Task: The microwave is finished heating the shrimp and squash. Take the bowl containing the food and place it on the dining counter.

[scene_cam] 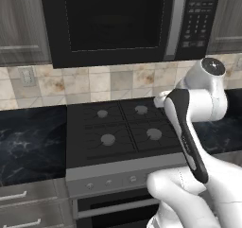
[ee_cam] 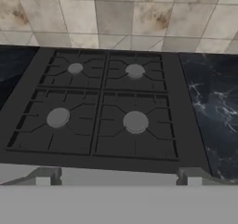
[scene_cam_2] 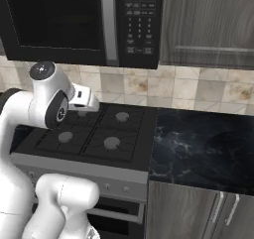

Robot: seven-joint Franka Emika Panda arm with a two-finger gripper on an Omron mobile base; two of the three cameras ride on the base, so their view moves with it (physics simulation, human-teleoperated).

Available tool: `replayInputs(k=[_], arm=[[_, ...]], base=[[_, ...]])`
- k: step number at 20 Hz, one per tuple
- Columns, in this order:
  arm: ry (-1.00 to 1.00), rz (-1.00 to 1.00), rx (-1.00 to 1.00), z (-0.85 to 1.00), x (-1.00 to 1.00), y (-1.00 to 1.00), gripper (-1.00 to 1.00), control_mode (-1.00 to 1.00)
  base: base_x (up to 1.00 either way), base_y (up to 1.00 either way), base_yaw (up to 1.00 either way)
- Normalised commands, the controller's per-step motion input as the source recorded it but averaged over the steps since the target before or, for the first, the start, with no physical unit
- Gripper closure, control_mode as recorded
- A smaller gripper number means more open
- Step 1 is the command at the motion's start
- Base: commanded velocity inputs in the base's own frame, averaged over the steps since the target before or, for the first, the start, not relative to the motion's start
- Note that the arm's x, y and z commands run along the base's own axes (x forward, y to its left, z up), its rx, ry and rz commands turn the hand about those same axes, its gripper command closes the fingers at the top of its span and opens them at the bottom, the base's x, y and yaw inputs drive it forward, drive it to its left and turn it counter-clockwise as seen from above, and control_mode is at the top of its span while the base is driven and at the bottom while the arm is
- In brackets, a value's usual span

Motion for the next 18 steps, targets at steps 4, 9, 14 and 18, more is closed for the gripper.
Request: replayInputs(k=[4, 9, 14, 18], arm=[[-0.21, -0.02, 0.06, 0.02, -0.31, -0.23, -1.00, -1.00], [-0.26, -0.01, 0.08, 0.09, -0.15, -0.29, -1.00, -1.00], [-0.37, 0.00, 0.07, 0.27, -0.02, -0.24, -1.00, -1.00], [-0.43, 0.00, 0.01, 0.54, 0.00, -0.03, -1.00, -1.00]], base=[[0.00, 0.00, 0.00], [0.00, 0.00, 0.00], [0.00, 0.00, 0.00], [0.00, 0.00, 0.00]])
